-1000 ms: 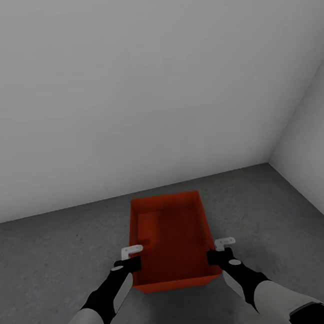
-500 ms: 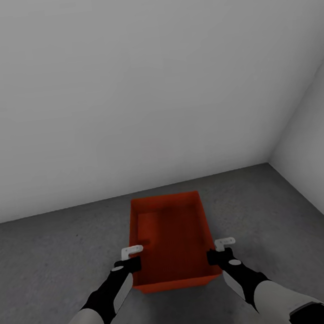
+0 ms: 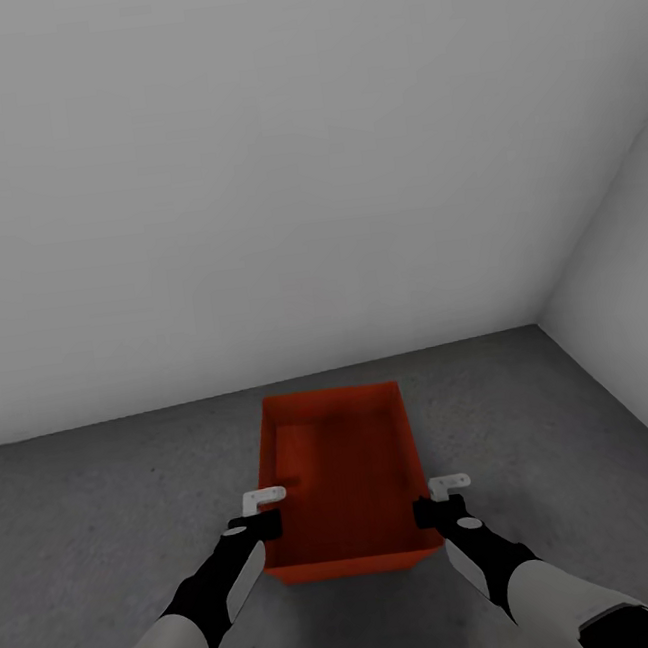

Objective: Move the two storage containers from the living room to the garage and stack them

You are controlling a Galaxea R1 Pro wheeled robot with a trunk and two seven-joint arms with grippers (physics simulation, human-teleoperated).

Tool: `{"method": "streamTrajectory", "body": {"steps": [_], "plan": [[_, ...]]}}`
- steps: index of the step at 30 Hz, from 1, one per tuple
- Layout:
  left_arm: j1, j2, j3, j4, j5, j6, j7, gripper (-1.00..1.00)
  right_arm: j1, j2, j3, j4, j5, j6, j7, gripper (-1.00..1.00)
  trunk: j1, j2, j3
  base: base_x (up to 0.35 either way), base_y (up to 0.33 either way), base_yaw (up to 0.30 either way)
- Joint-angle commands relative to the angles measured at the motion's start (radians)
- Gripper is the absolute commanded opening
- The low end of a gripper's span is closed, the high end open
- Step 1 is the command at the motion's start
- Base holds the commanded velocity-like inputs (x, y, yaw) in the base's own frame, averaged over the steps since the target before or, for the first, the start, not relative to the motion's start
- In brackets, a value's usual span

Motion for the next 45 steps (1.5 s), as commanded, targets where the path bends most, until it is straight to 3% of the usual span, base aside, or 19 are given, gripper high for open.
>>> {"method": "streamTrajectory", "body": {"steps": [1,19,20,21,45], "plan": [[-0.001,0.002,0.029,-0.011,0.03,-0.068,0.008,-1.0,0.001,-0.001,-0.022,0.012,0.002,-0.013,-0.004,-1.0,0.0,0.0,-0.001,0.0,0.0,0.0],[-0.001,0.002,0.028,-0.009,0.027,-0.068,0.007,-1.0,0.001,-0.002,-0.022,0.012,0.003,-0.019,-0.006,-1.0,0.0,0.0,-0.001,0.0,0.0,0.0],[-0.001,0.001,0.027,-0.009,0.027,-0.068,0.007,-1.0,0.001,-0.002,-0.022,0.012,0.003,-0.019,-0.005,1.0,0.0,0.0,-0.001,0.0,0.0,0.0],[-0.001,-0.001,0.026,-0.008,0.027,-0.067,0.008,1.0,0.001,-0.002,-0.022,0.012,0.003,-0.019,-0.004,1.0,0.0,0.0,-0.001,0.0,0.0,0.0],[-0.001,0.001,0.027,0.001,0.027,-0.065,0.008,1.0,0.001,-0.004,-0.022,0.012,0.005,-0.012,0.002,1.0,0.0,0.0,-0.001,0.0,0.0,0.0]]}}
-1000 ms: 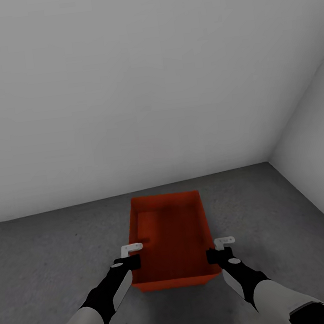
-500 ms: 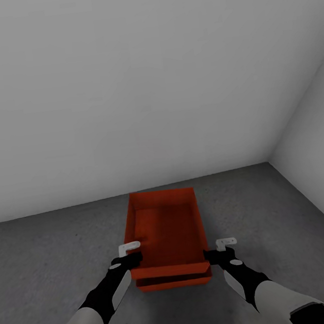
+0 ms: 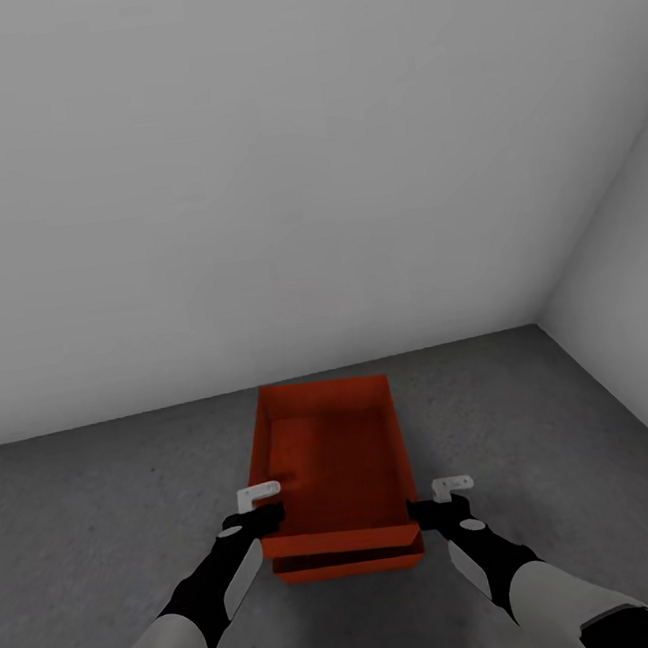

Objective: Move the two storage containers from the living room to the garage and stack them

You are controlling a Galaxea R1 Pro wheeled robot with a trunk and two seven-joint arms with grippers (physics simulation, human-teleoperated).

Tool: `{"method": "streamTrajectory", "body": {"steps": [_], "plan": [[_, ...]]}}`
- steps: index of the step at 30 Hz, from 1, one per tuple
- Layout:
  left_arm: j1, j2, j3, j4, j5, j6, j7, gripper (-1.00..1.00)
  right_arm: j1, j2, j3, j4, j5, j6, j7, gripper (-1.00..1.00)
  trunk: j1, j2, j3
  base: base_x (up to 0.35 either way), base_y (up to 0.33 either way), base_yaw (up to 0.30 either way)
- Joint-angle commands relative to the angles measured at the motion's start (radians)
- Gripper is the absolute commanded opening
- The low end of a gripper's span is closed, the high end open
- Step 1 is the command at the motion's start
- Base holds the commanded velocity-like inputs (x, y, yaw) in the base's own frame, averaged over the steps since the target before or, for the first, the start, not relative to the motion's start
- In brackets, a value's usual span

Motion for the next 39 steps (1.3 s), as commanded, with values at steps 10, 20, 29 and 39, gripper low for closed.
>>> {"method": "streamTrajectory", "body": {"steps": [10,20,29,39], "plan": [[0.0,-0.001,-0.007,-0.001,0.01,0.004,0.009,1.0,-0.001,0.0,0.01,0.001,-0.01,-0.007,-0.006,1.0,-0.012,0.021,0.009,0.0,0.0,0.0],[0.0,0.0,-0.006,-0.005,0.009,0.004,0.009,1.0,-0.001,0.0,0.011,0.001,-0.008,-0.001,-0.004,1.0,-0.05,0.091,0.04,0.0,0.0,0.0],[0.0,0.003,-0.005,-0.01,0.01,0.004,0.009,1.0,-0.001,-0.006,0.012,0.001,-0.005,0.0,0.0,1.0,-0.084,0.154,0.068,0.0,0.0,0.0],[0.0,0.006,-0.005,-0.008,0.01,0.004,0.009,1.0,-0.001,-0.008,0.012,0.001,-0.006,-0.004,0.001,1.0,-0.123,0.224,0.1,0.0,0.0,0.0]]}}
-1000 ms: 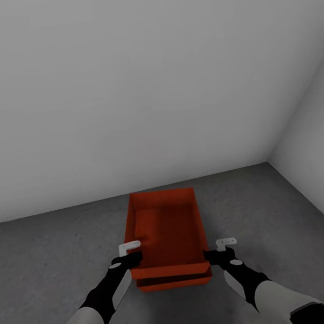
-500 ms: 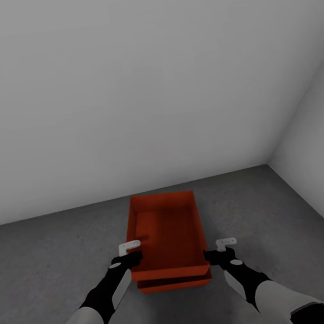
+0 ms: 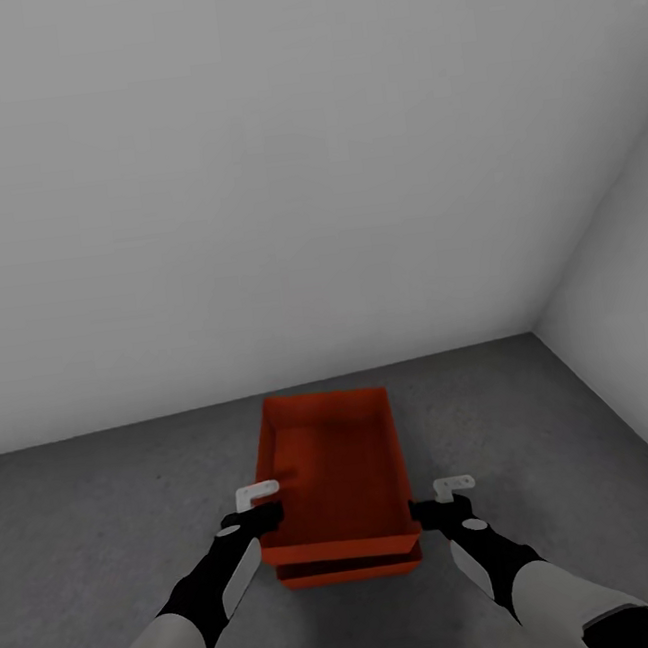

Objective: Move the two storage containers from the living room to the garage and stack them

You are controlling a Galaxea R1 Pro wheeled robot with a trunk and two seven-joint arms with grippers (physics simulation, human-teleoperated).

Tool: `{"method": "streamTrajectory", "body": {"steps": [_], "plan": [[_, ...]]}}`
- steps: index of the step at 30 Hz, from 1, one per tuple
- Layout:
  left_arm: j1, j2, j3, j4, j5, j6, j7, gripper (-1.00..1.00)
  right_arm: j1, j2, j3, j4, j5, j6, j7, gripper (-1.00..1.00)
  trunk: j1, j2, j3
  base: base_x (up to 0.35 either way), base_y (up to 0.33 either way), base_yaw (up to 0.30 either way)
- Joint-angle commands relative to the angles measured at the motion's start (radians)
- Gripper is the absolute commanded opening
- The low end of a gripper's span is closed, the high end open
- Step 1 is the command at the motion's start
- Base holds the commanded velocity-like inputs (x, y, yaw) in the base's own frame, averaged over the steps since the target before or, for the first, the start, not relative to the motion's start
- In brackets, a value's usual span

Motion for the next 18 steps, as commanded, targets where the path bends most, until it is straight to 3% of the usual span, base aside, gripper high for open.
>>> {"method": "streamTrajectory", "body": {"steps": [1,12,18], "plan": [[0.0,0.001,-0.006,-0.001,0.01,0.004,0.009,1.0,-0.001,0.0,0.009,0.001,-0.01,-0.005,-0.005,1.0,-0.004,0.007,0.003,0.0,0.0,0.0],[0.0,0.011,-0.006,0.006,0.008,0.007,0.009,1.0,-0.001,-0.005,0.008,0.001,-0.013,-0.011,-0.015,1.0,-0.046,0.084,0.037,0.0,0.0,0.0],[0.0,0.037,-0.004,0.029,0.021,0.014,0.005,1.0,-0.001,-0.057,0.007,0.001,-0.015,-0.011,-0.017,1.0,-0.069,0.126,0.056,0.0,0.0,0.0]]}}
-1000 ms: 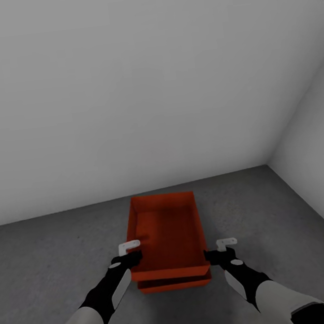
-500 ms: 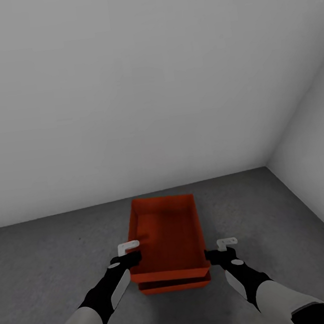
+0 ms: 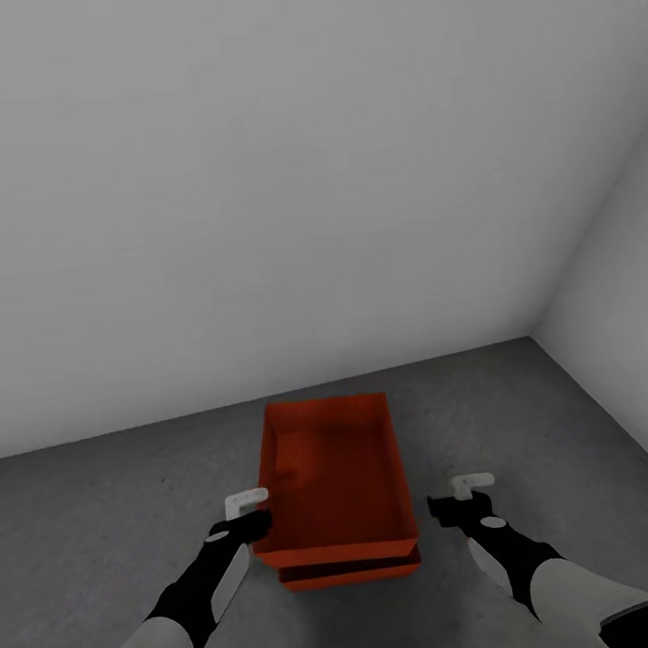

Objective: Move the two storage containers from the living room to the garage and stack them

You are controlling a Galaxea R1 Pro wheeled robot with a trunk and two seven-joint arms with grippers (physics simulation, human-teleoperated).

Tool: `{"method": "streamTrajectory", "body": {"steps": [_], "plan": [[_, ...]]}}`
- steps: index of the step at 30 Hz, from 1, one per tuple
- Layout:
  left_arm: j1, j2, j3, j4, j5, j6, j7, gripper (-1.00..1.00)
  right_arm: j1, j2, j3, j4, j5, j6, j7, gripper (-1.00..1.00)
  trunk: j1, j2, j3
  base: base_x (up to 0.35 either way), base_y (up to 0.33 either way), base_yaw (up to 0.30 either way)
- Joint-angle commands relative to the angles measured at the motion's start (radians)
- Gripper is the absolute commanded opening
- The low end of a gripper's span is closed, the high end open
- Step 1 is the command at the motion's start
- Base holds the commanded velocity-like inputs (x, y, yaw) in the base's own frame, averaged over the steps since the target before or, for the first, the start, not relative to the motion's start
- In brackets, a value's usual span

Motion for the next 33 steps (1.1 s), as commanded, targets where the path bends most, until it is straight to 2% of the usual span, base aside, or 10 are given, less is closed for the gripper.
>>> {"method": "streamTrajectory", "body": {"steps": [1,5,7,11,14,22,29,33], "plan": [[0.0,0.01,-0.007,0.006,0.02,0.004,0.006,1.0,-0.001,-0.018,0.009,0.0,-0.011,-0.002,-0.001,1.0,-0.004,0.007,0.003,0.0,0.0,0.0],[0.0,0.028,-0.007,0.026,0.071,0.01,0.004,1.0,-0.001,-0.059,0.008,0.001,-0.015,-0.001,0.003,1.0,-0.019,0.035,0.015,0.0,0.0,0.0],[0.0,0.04,-0.007,0.041,0.092,0.018,0.004,1.0,-0.001,-0.069,0.007,0.002,-0.016,0.001,0.002,1.0,-0.027,0.049,0.021,0.0,0.0,0.0],[0.0,0.075,-0.008,0.1,0.111,0.027,-0.001,1.0,-0.001,-0.078,0.006,0.007,-0.018,0.007,-0.003,1.0,-0.042,0.077,0.034,0.0,0.0,0.0],[0.0,0.096,-0.008,0.183,0.128,0.024,-0.014,1.0,-0.001,-0.09,0.005,0.053,-0.017,0.008,-0.006,1.0,-0.054,0.098,0.043,0.0,0.0,0.0],[0.0,0.106,-0.008,0.343,0.19,0.013,-0.027,1.0,-0.001,-0.106,0.006,0.173,-0.018,-0.002,0.0,1.0,-0.084,0.154,0.068,0.0,0.0,0.0],[0.002,0.105,-0.008,0.493,0.204,-0.012,-0.031,1.0,-0.004,-0.106,0.007,0.232,-0.015,-0.008,0.005,1.0,-0.111,0.203,0.09,0.0,0.0,0.0],[0.006,0.103,-0.008,0.527,0.205,-0.066,-0.031,1.0,0.037,-0.102,0.008,0.238,-0.008,-0.012,0.007,1.0,-0.127,0.231,0.103,0.0,0.0,0.0]]}}
